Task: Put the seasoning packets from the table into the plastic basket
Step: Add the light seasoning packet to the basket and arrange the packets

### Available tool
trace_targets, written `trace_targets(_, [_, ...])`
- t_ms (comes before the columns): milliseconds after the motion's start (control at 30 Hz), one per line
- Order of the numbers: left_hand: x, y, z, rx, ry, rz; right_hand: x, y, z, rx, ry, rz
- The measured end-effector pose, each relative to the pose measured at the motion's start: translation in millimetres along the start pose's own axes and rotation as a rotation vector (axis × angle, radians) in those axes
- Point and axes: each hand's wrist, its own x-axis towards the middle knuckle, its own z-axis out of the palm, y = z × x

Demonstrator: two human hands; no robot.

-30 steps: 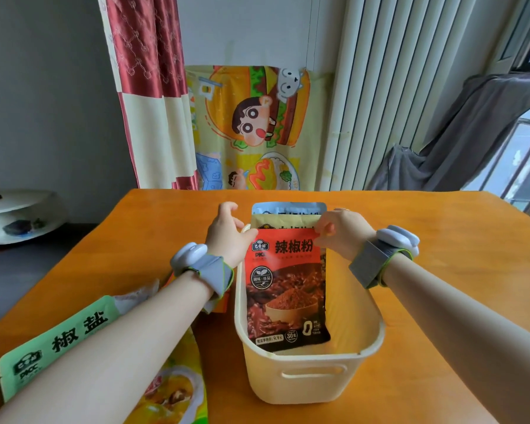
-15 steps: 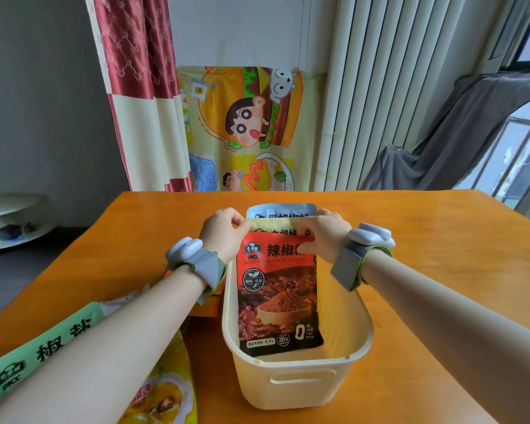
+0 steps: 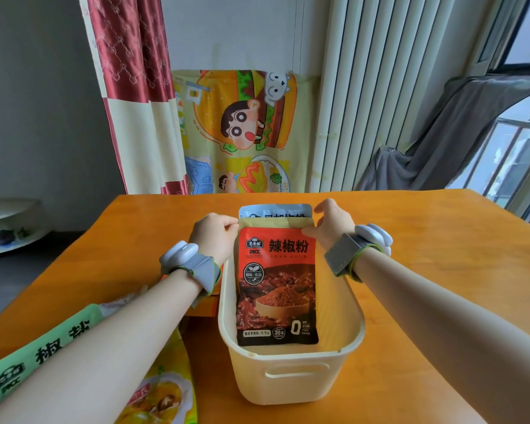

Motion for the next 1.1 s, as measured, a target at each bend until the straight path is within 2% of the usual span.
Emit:
trace_targets(200, [-1,0,-4,0.139,-0.084,0.060,14,-11,-4,-0.214,-0.076,0.112])
trace_targets(333, [-4,7,-7,0.272,-0.099,0.143,19,-7,5,-0.219,-0.047,-0.035])
trace_targets(433, [-2,12,-9,0.332,-0.184,0.126,12,-16,5,-0.229,-0.097,-0.053])
trace_targets(500, [-5,11,-12,0.293,-0.229,0.088,9,-20,4,-0.186,-0.108,-0.031])
trace_targets(567, [-11,7,-16,0.158,-0.234,0.028,-6,-23,2,-0.150,0.003,0.011])
trace_targets(633, [-23,3,-24,0.034,-0.238,-0.077,-29,-30,0,-0.153,0.085,-0.104])
trace_targets(667, [-32,-2,-28,-0.060,-0.246,-0.114,-45,-35,-1,-0.135,0.018,-0.217])
trace_targets(733, [-48,-6,-36,-0.278,-0.309,-0.172,-78,-48,-3,-0.058,-0.232,-0.393])
trace_targets(800, [-64,-12,-48,-0.341,-0.407,-0.183,-106,-59,4,-0.042,-0.367,-0.486])
trace_targets(867, [-71,-13,-54,-0.253,-0.477,-0.126,-119,-68,14,-0.117,-0.363,-0.553])
trace_targets(933, [-78,-12,-66,-0.196,-0.455,-0.091,-129,-79,23,-0.182,-0.378,-0.596])
trace_targets(1100, [-91,-33,-84,0.087,-0.309,0.017,-127,-92,30,-0.358,-0.410,-0.464])
